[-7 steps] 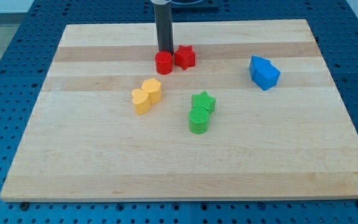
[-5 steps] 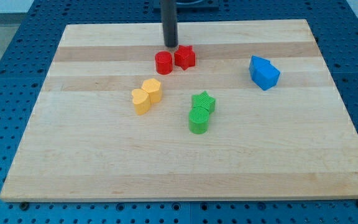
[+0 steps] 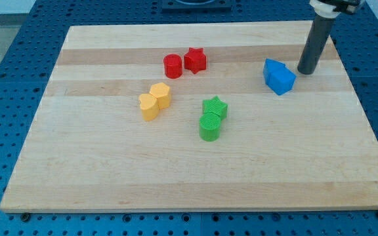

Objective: Keep blue blocks vertically above green star

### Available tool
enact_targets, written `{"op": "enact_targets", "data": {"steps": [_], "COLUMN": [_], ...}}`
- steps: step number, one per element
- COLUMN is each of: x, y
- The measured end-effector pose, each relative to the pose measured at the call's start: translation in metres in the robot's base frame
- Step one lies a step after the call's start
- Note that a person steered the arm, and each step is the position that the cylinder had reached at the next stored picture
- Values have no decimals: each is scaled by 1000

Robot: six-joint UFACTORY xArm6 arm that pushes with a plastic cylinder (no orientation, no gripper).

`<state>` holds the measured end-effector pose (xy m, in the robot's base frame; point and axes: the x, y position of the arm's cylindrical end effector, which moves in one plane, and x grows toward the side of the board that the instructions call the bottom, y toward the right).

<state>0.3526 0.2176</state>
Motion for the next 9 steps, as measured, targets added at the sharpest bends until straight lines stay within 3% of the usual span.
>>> {"op": "enact_targets", "data": {"steps": [1, 2, 6, 7, 8, 9], "x": [43, 47, 28, 28, 45, 71], "y": [4, 3, -174, -178, -129, -115]}}
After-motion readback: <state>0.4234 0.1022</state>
